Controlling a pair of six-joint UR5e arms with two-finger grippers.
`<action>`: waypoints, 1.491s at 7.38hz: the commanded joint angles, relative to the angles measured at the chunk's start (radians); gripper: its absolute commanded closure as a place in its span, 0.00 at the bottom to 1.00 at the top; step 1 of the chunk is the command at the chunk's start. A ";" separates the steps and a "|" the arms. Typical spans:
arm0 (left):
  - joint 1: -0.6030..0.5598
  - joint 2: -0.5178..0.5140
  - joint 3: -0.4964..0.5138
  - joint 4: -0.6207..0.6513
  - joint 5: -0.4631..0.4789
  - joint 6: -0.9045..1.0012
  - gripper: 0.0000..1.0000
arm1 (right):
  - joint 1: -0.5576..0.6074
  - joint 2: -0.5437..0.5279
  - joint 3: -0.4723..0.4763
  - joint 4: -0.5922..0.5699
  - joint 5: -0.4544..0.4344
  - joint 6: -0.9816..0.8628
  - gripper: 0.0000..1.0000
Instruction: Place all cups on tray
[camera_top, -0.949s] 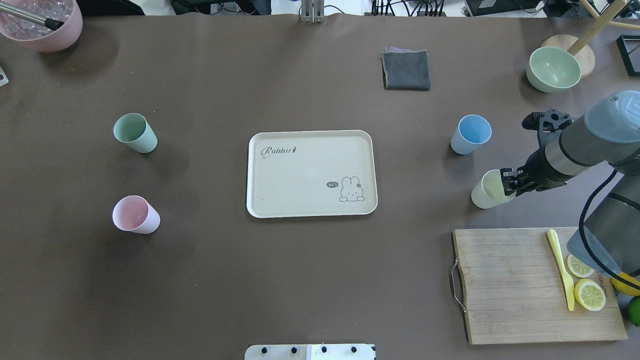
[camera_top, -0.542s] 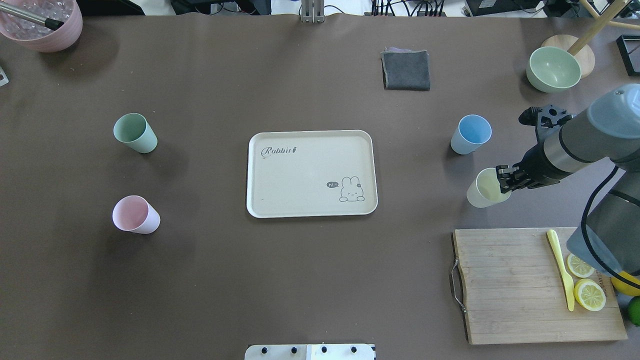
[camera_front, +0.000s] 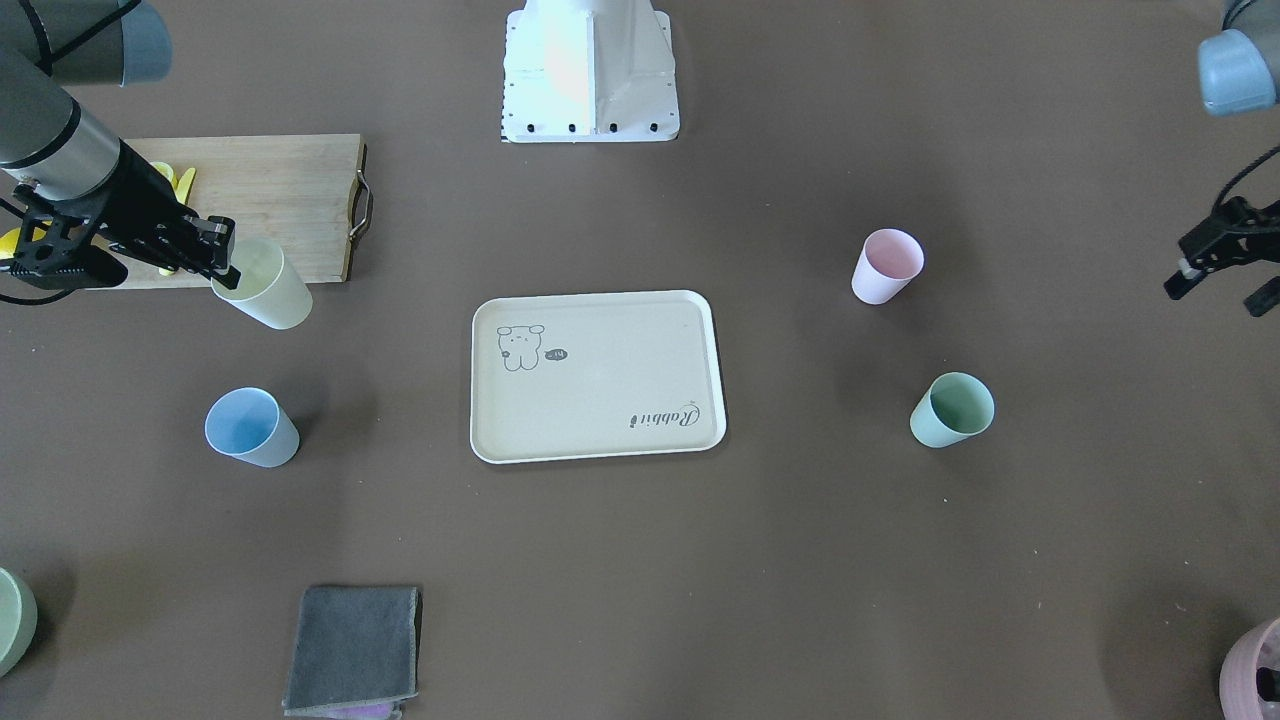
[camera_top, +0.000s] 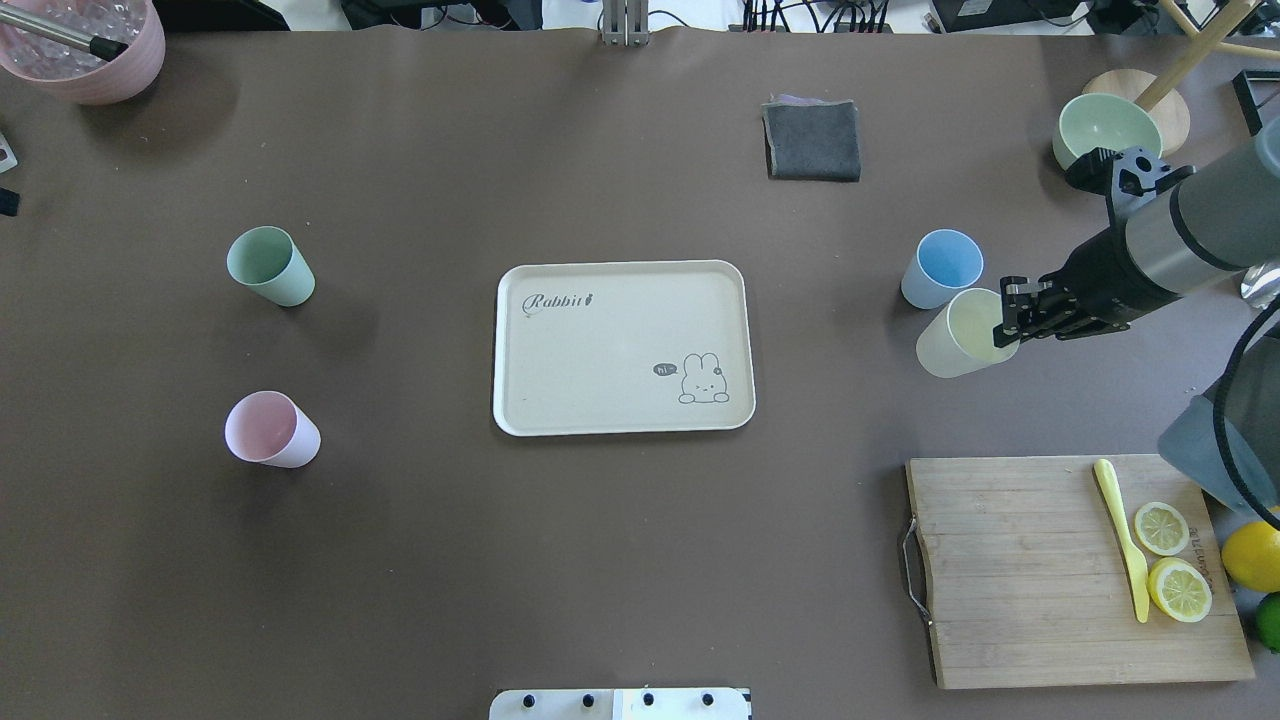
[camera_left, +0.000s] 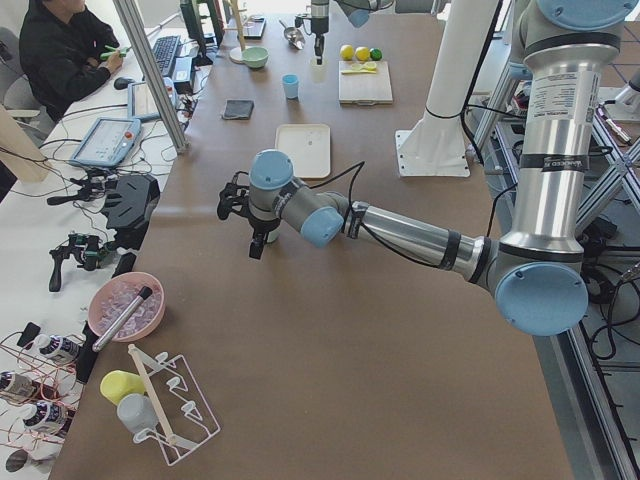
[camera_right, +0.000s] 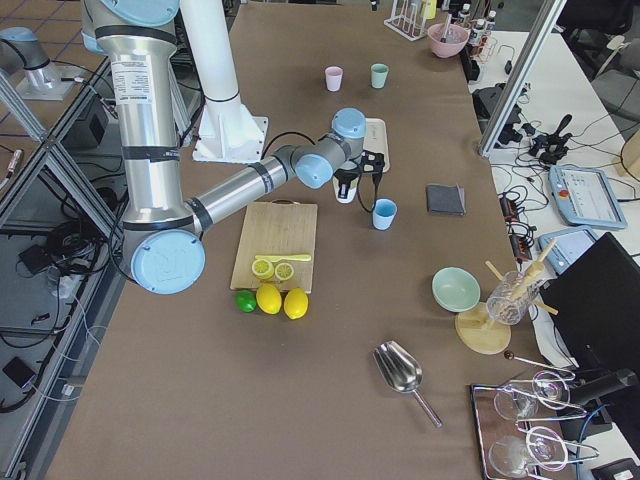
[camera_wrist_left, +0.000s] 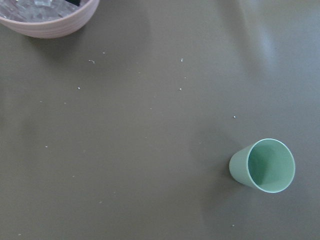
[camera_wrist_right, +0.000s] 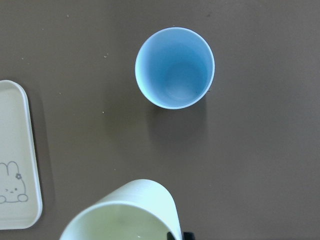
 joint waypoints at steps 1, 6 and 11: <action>0.177 0.000 -0.100 0.000 0.098 -0.211 0.02 | -0.008 0.095 0.025 -0.106 -0.003 0.047 1.00; 0.403 0.031 -0.129 -0.008 0.198 -0.345 0.02 | -0.130 0.228 0.022 -0.152 -0.095 0.217 1.00; 0.417 0.036 -0.125 -0.009 0.218 -0.346 0.03 | -0.273 0.442 -0.138 -0.235 -0.241 0.337 1.00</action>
